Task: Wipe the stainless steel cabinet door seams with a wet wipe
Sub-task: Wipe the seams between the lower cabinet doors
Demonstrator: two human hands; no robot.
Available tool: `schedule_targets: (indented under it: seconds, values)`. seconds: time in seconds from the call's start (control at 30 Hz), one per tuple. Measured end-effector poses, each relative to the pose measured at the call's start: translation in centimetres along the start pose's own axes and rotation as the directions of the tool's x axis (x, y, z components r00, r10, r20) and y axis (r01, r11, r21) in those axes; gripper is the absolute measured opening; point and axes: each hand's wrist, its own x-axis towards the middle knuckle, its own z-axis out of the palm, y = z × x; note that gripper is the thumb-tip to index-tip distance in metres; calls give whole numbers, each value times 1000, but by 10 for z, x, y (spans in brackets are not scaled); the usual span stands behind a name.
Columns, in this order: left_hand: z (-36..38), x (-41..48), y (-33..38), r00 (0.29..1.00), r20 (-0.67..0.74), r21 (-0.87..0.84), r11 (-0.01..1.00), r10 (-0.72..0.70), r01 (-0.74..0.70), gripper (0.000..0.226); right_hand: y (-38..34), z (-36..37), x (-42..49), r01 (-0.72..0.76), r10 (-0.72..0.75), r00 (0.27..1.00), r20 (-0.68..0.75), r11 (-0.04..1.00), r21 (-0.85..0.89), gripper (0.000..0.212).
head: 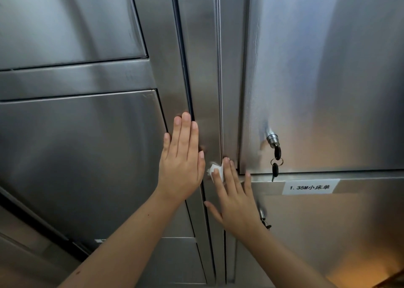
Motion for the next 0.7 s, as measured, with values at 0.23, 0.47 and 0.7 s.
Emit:
schedule_targets:
  seconds: [0.23,0.47,0.7]
  values:
    - [8,-16,1,999,5,-1,999,33,-33,57,-2,3,2,8,-7,999,-43,1000,25,74]
    - [26,-26,4,995,-99,-9,1000,15,-16,54,-1,21,-8,46,-46,989,-139,999,-5,74]
    - [43,-44,10,985,-171,-34,999,-10,4,54,2,39,-9,71,-67,958,-280,997,4,71]
